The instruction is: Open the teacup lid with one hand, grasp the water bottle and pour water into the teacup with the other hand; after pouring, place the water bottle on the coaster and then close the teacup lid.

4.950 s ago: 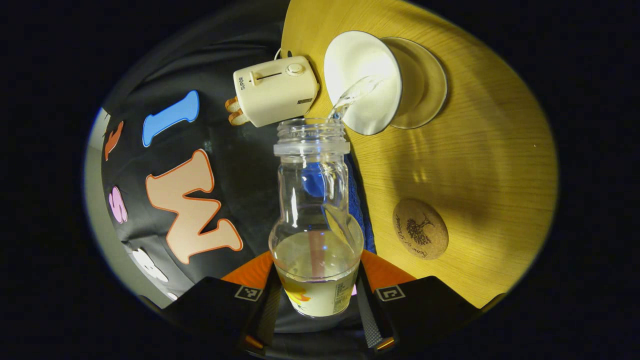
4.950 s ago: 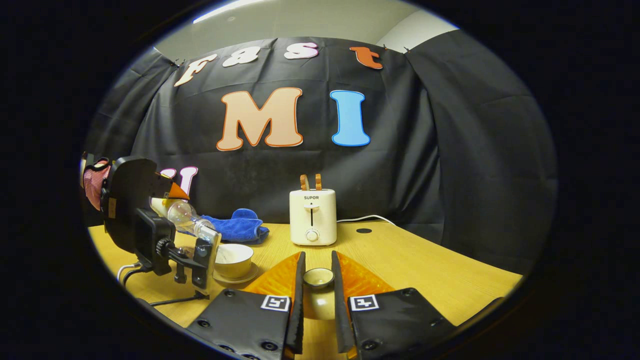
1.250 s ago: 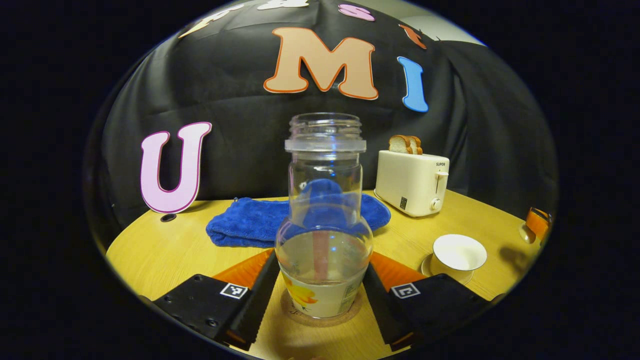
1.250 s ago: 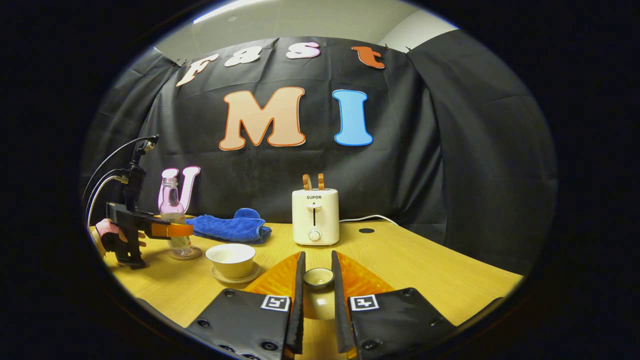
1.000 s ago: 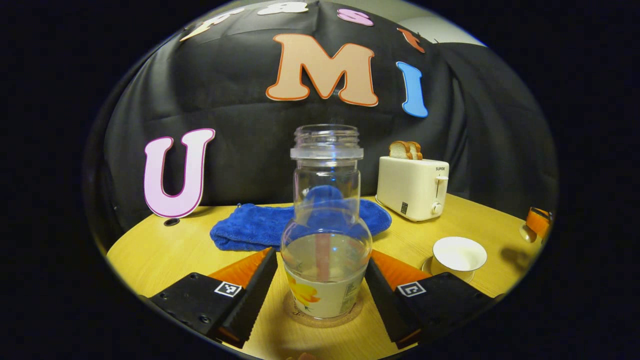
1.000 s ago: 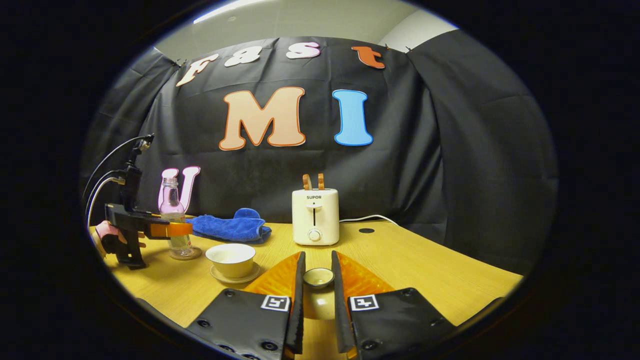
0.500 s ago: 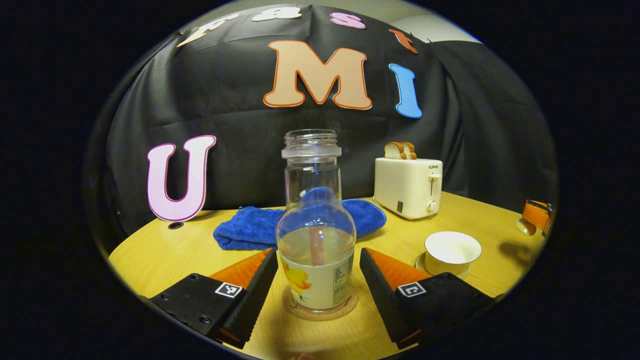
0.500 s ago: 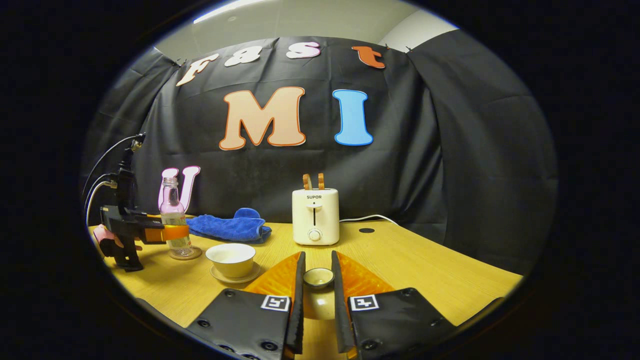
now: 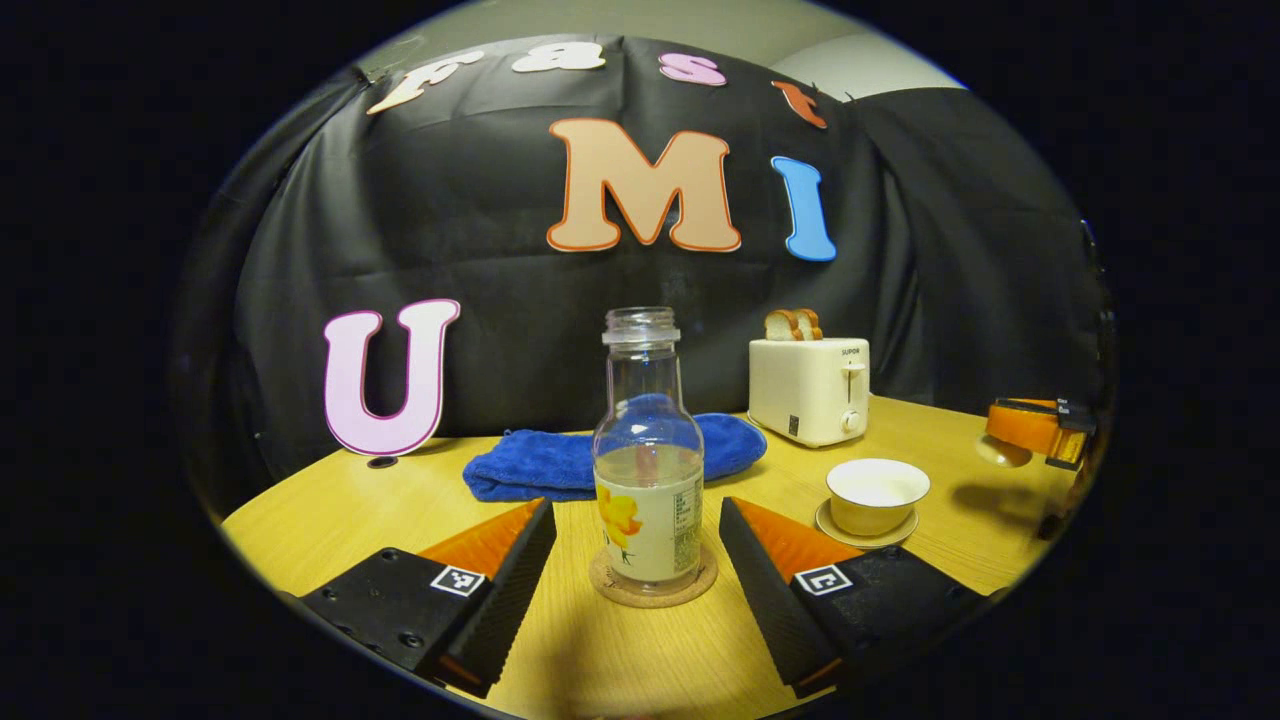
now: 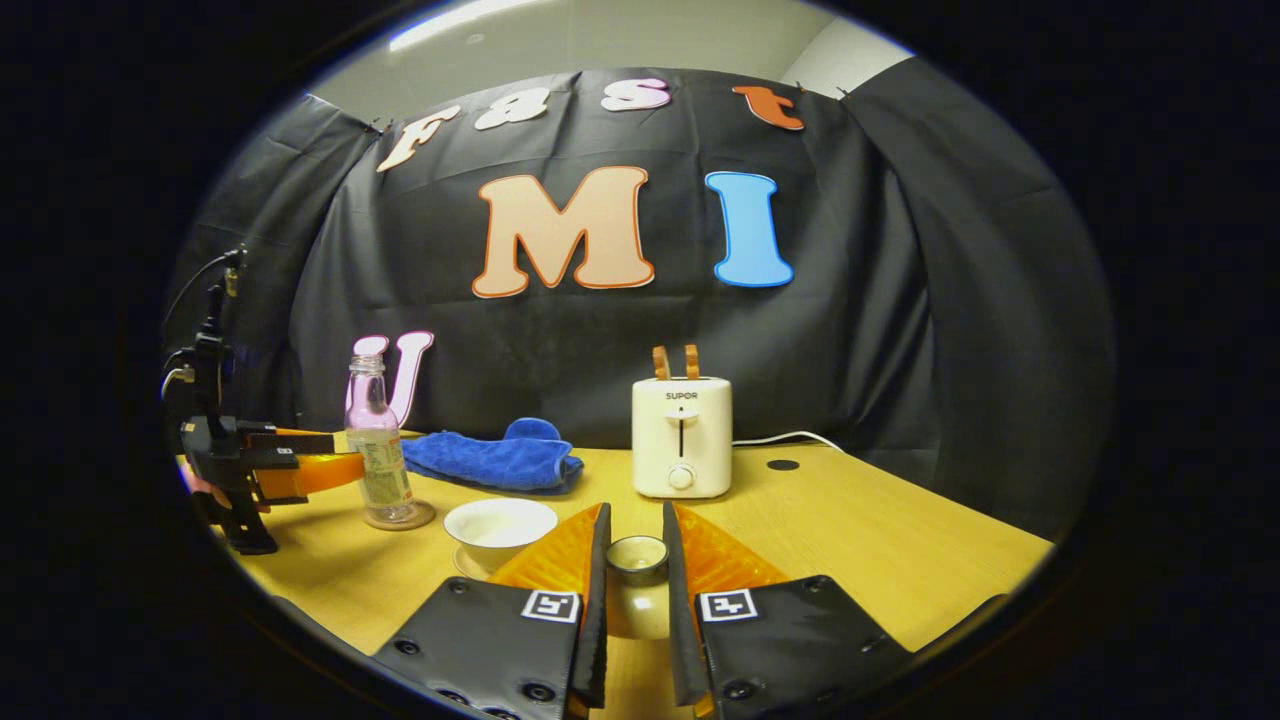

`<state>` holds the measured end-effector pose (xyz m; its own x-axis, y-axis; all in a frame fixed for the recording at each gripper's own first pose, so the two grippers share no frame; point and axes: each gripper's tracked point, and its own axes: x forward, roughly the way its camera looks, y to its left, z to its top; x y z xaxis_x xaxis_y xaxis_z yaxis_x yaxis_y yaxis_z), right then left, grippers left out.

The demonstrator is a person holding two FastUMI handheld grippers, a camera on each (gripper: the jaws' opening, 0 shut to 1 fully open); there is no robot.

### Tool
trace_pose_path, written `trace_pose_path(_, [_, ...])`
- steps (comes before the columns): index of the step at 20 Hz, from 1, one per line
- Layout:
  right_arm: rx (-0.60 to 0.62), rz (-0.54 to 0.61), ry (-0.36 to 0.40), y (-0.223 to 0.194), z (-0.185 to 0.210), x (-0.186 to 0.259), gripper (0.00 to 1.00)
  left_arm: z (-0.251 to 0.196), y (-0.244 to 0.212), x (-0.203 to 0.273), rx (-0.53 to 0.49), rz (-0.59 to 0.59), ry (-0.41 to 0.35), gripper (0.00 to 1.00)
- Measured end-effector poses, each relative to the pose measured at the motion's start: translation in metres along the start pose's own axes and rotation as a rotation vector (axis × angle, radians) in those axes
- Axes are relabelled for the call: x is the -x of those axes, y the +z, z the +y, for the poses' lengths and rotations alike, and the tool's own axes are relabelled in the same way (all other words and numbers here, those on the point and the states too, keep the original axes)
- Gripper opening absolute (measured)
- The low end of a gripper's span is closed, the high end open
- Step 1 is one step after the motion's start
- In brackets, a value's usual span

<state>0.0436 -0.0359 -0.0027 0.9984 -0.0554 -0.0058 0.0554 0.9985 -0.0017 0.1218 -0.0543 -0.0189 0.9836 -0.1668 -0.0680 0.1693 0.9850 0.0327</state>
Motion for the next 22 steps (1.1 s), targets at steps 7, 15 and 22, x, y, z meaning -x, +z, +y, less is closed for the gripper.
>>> trace_pose_path(7, [-0.005, 0.007, 0.161, -0.002, 0.056, -0.037, 0.29, -0.001, 0.009, 0.012, 0.007, -0.041, -0.001, 0.96])
trace_pose_path(15, [-0.010, 0.012, 0.291, -0.005, 0.100, -0.068, 0.29, 0.007, 0.011, 0.022, 0.037, -0.064, 0.021, 0.96])
trace_pose_path(22, [-0.003, 0.077, 0.311, -0.015, 0.111, -0.084, 0.29, 0.010, 0.010, 0.022, 0.040, -0.063, 0.040, 0.95])
